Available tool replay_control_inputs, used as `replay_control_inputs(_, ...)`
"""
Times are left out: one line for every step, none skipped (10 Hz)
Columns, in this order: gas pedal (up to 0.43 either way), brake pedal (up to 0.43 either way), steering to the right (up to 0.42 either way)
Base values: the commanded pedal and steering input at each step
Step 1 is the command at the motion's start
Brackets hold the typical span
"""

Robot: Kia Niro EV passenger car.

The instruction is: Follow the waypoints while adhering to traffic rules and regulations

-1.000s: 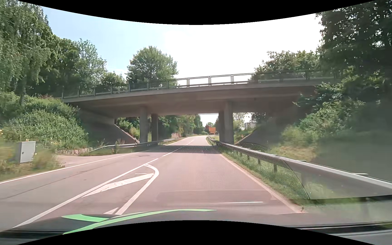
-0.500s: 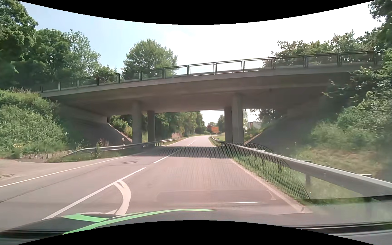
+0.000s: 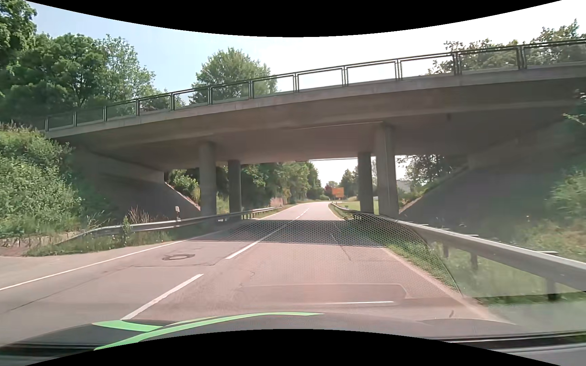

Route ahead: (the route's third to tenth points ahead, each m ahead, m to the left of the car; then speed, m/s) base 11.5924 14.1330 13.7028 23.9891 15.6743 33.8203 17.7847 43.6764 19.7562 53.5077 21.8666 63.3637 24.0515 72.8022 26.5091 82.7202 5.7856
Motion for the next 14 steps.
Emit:
replay_control_inputs(0.000, 0.274, -0.186)
replay_control_inputs(0.000, 0.256, -0.224)
replay_control_inputs(0.000, 0.238, -0.273)
replay_control_inputs(0.000, 0.226, -0.322)
replay_control_inputs(0.000, 0.213, -0.366)
replay_control_inputs(0.000, 0.201, -0.414)
replay_control_inputs(0.000, 0.146, -0.442)
replay_control_inputs(0.000, 0.055, -0.465)
replay_control_inputs(0.000, 0.000, -0.503)
replay_control_inputs(0.000, 0.000, -0.545)
replay_control_inputs(0.000, 0.000, -0.584)
replay_control_inputs(0.000, 0.000, -0.609)
replay_control_inputs(0.000, 0.000, -0.626)
replay_control_inputs(0.000, 0.000, -0.639)
